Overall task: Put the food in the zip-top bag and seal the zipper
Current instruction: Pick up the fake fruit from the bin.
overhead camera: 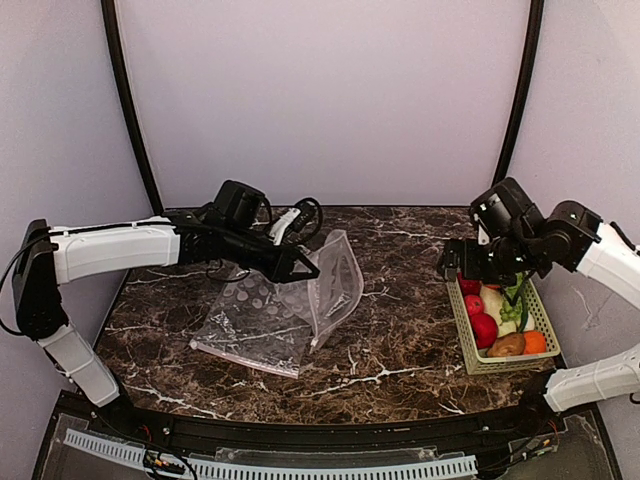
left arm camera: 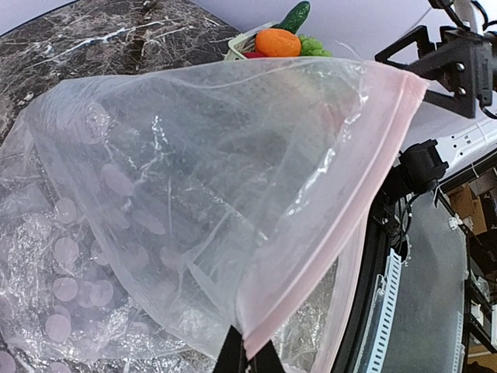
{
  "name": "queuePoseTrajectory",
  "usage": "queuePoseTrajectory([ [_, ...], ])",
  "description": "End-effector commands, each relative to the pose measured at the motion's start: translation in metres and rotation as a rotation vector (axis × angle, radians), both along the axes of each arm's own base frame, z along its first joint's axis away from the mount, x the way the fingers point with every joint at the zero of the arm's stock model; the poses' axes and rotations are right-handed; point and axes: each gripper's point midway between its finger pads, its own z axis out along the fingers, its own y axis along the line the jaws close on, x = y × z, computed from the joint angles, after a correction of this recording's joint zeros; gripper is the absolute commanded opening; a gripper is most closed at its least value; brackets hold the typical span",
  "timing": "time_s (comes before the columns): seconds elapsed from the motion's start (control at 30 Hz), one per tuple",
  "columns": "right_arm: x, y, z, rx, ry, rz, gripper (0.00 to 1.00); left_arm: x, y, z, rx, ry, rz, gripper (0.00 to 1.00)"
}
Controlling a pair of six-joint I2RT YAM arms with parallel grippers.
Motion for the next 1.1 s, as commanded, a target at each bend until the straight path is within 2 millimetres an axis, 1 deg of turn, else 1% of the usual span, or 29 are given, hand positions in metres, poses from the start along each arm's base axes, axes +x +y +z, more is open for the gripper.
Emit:
queuePoseTrajectory([
  [0.0,0.013,-0.052,-0.023,-0.066,0.070,-0.178,0.99,0.004,0.003,0.016,-0.054,-0.047,-0.007,0.01],
  [0.1,0.024,-0.087,-0.037,-0.082,0.094,-0.292,0.99,0.004,0.008,0.012,-0.034,-0.042,0.010,0.01],
  [0.17,0.032,-0.104,-0.042,-0.062,0.087,-0.346,0.99,0.004,0.010,0.013,-0.037,-0.042,0.022,0.01],
  [0.23,0.040,-0.115,-0.046,-0.023,0.077,-0.371,0.98,0.003,0.010,0.012,-0.038,-0.037,0.025,0.01],
  [0.33,0.051,-0.131,-0.060,0.009,0.098,-0.404,0.95,0.003,0.010,0.011,-0.037,-0.026,0.024,0.01],
  [0.43,0.054,-0.146,-0.073,-0.011,0.130,-0.440,0.91,0.001,0.009,0.010,-0.044,-0.016,0.020,0.01],
  [0.57,0.057,-0.165,-0.080,-0.034,0.129,-0.477,0.89,0.000,0.008,0.010,-0.051,-0.006,0.016,0.01],
  [0.63,0.057,-0.175,-0.086,-0.049,0.137,-0.499,0.86,-0.001,0.007,0.009,-0.055,0.004,0.014,0.01],
  [0.7,0.058,-0.182,-0.093,-0.059,0.145,-0.502,0.83,-0.001,0.006,0.007,-0.056,0.015,0.010,0.01],
  [0.77,0.060,-0.181,-0.099,-0.066,0.155,-0.484,0.80,-0.001,0.005,0.007,-0.056,0.019,0.009,0.01],
  [0.8,0.061,-0.189,-0.100,-0.068,0.158,-0.499,0.78,-0.001,0.005,0.007,-0.056,0.019,0.009,0.01],
  [0.93,0.066,-0.188,-0.104,-0.064,0.153,-0.474,0.75,-0.001,0.006,0.007,-0.053,0.010,0.013,0.01],
  [1.0,0.068,-0.188,-0.109,-0.072,0.167,-0.467,0.74,0.000,0.007,0.007,-0.053,0.010,0.014,0.01],
  [1.07,0.070,-0.189,-0.116,-0.080,0.187,-0.463,0.70,-0.001,0.006,0.007,-0.055,0.013,0.013,0.01],
])
